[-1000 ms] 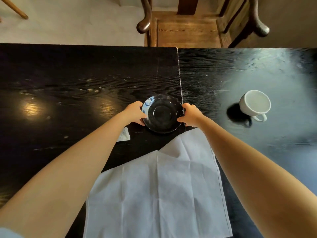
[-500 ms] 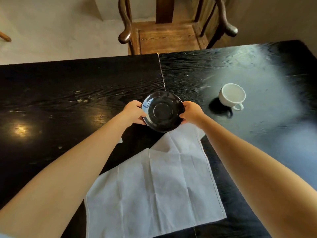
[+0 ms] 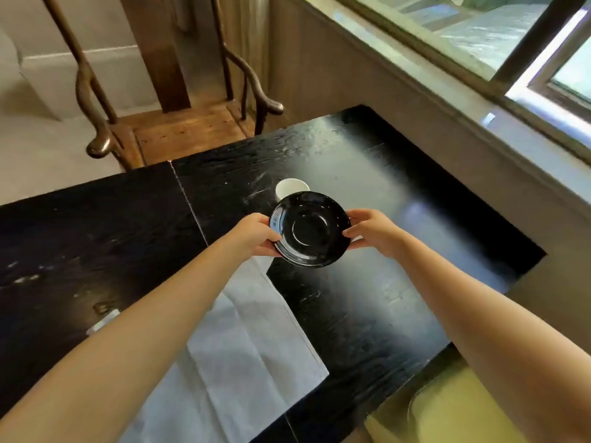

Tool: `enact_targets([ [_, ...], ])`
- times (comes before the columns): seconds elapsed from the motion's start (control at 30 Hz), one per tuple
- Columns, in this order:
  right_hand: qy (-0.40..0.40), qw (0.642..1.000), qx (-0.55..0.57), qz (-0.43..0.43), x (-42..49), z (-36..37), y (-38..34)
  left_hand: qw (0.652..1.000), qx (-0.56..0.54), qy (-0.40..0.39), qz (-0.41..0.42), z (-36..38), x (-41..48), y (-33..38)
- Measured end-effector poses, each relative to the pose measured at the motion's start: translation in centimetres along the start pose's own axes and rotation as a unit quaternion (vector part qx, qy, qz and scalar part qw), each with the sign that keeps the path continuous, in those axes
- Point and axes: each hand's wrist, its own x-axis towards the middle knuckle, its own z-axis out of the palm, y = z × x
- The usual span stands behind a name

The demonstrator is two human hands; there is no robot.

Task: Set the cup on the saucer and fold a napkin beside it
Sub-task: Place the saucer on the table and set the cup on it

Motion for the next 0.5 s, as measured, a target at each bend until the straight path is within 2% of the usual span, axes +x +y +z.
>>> enact_targets([
  [0.23, 0.044, 0.998, 0.041, 0.004, -2.3, -10.4, 5.6, 0.999, 0.033, -0.034, -0.002, 10.7, 2.0, 0.7],
  [0.5, 0.085, 0.994, 0.045, 0.051, -2.5, -17.7, 15.5, 0.998, 0.011, -0.015, -0.066, 22.4, 5.4, -6.0],
])
